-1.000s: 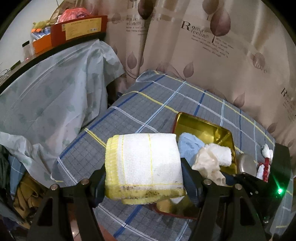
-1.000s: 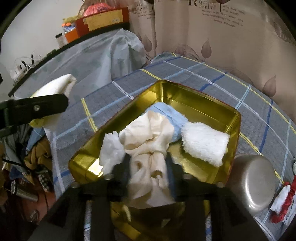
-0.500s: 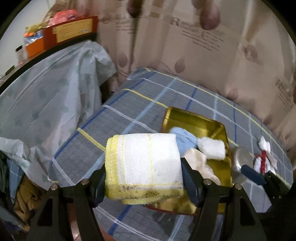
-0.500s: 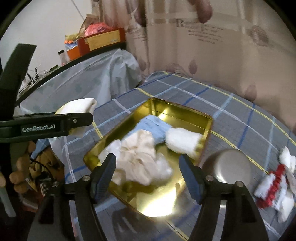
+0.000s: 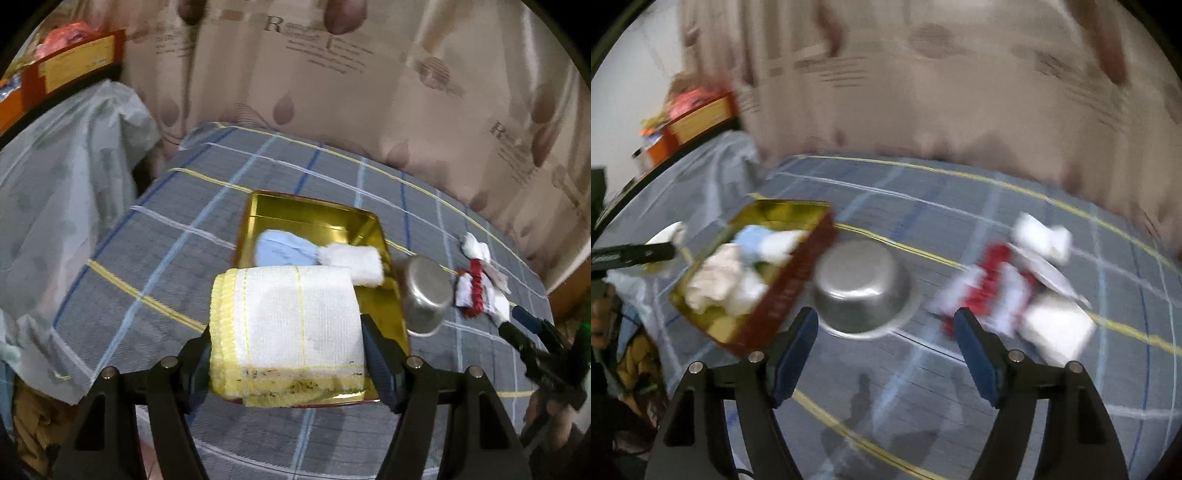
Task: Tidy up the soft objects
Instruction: 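Release the yellow-edged towel in the tray while the right gripper grasps the white tissue block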
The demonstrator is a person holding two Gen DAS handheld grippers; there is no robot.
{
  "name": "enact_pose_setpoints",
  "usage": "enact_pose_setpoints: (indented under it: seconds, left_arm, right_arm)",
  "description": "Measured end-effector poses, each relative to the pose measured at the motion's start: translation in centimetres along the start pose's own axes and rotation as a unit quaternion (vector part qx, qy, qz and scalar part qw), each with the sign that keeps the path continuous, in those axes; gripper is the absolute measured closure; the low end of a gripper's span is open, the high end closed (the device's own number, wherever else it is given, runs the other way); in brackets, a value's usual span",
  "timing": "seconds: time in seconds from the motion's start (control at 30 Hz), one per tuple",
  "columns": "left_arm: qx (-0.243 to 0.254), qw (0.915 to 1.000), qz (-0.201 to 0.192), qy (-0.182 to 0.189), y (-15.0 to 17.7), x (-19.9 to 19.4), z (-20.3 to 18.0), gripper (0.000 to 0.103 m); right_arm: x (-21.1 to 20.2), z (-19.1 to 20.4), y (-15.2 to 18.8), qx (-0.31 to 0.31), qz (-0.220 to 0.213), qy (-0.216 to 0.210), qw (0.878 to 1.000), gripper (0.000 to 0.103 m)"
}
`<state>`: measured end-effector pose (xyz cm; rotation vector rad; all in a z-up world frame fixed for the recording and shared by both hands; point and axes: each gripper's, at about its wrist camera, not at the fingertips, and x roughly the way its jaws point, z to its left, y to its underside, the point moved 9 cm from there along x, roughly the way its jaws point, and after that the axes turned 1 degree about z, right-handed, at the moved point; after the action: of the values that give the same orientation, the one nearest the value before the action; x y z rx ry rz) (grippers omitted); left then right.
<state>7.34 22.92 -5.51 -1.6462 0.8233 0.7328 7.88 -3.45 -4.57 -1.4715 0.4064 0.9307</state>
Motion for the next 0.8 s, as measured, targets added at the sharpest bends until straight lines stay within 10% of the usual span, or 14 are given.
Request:
enact_pose_setpoints:
  seconds: [0.23,0.8]
  left_arm:
    - [0.007,0.9993,0.036,0.012,0.5,3.0,-0.7,0.030]
    - [-0.018,0.9984,0.053,0.012,-2.5,3.3,-1.3,0.022]
  right_arm:
    - [-0.2,-6.6,3.3,0.067,0.024,0.027,0.997,0.030]
    - [-0.3,-8.2,4.3,0.088,0.015,0.029,0.996,0.030]
